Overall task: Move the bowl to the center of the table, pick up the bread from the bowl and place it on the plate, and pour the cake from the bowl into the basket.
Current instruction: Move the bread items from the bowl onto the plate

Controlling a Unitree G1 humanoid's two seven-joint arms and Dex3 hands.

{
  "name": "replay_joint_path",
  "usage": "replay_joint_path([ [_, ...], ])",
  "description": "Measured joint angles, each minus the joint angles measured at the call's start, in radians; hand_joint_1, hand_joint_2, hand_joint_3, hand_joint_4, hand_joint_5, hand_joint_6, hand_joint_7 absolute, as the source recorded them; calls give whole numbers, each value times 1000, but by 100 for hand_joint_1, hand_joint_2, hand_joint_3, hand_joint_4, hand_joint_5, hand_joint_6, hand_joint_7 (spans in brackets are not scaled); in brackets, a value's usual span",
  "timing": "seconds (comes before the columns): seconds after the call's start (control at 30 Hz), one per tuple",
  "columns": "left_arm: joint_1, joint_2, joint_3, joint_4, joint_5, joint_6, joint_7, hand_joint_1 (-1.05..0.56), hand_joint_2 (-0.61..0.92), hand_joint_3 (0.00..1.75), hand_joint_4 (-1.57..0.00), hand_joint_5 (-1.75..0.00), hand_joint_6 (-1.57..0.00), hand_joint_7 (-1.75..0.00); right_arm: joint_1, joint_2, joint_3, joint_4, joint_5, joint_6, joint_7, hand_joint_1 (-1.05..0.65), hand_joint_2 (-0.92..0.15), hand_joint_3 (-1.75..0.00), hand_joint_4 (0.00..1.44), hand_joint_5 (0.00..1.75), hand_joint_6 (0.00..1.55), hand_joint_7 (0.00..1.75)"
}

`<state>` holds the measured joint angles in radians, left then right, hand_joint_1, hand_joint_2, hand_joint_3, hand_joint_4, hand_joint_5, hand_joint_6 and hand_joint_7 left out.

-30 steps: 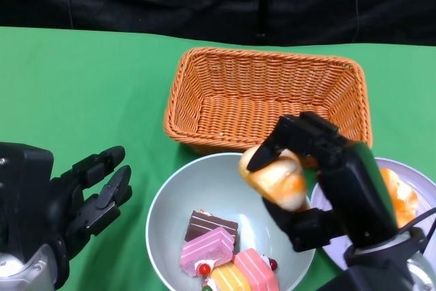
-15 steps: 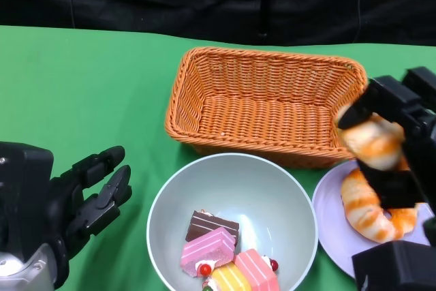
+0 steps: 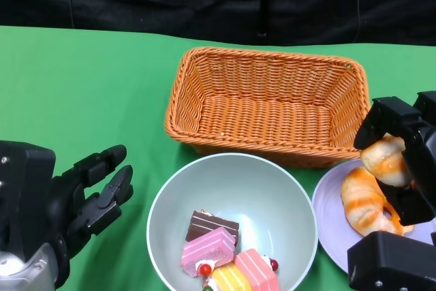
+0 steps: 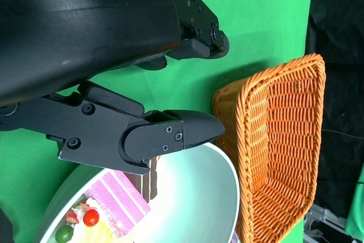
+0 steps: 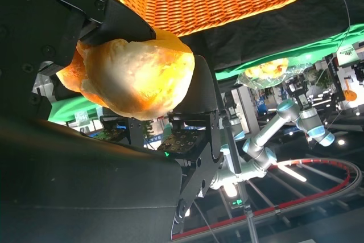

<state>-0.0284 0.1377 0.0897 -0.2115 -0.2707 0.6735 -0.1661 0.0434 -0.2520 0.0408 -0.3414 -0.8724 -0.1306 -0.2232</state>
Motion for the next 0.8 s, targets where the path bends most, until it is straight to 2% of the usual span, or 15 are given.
replay_joint_path([
  [0.07,0,0,0,0,0,0,0,-54,92,53,-13,-53,-31,0,0,0,1,0,0,1,0,0,-7,-161,104,175,91,154],
  [0.1,1,0,0,-1,0,0,0,-56,92,53,-13,-53,-31,0,-1,-2,3,6,-5,10,6,-1,-14,-146,99,172,96,129],
  [0.13,2,0,-1,-5,0,0,0,-57,92,53,-13,-53,-30,0,-2,-10,10,23,-17,30,31,-11,-38,-99,88,150,97,79],
  [0.17,4,0,-2,-11,-1,0,0,-57,92,53,-14,-53,-31,-1,-1,-17,20,51,-30,70,78,-14,-52,-68,86,136,102,49],
  [0.2,8,0,-4,-19,-2,0,0,-57,92,53,-14,-53,-31,-1,5,-20,33,84,-41,114,127,-18,-63,-45,86,118,104,29],
  [0.23,13,0,-4,-25,-2,0,0,-58,92,52,-14,-54,-31,-1,20,-20,44,110,-50,155,170,-21,-71,-29,87,104,104,17],
  [0.27,15,0,-5,-26,-1,0,0,-58,92,52,-14,-53,-30,-1,36,-20,55,116,-58,190,213,-27,-81,-14,84,68,96,7],
  [0.3,17,0,-6,-27,-1,1,0,-58,92,52,-14,-53,-30,0,46,-21,65,111,-63,218,252,-31,-85,-7,85,46,90,4],
  [0.33,17,0,-8,-28,-1,1,0,-58,92,52,-14,-53,-30,0,49,-21,75,100,-71,243,288,-36,-89,-4,82,28,82,1],
  [0.43,16,0,-12,-36,-2,1,0,-58,92,52,-15,-54,-31,-1,49,-32,90,52,-97,304,378,-47,-92,-2,69,8,62,0],
  [0.6,20,0,-10,-36,-2,1,0,-58,92,51,-16,-55,-32,-1,49,-36,117,24,-102,364,451,-60,-92,-1,49,0,39,0],
  [0.67,23,0,-11,-36,-2,1,0,-57,92,52,-14,-54,-31,0,50,-36,121,16,-102,374,457,-69,-92,-5,35,0,24,0],
  [0.8,30,0,-11,-36,-2,1,0,-57,92,52,-13,-54,-30,0,50,-36,128,13,-101,392,455,-81,-92,-14,29,1,11,0],
])
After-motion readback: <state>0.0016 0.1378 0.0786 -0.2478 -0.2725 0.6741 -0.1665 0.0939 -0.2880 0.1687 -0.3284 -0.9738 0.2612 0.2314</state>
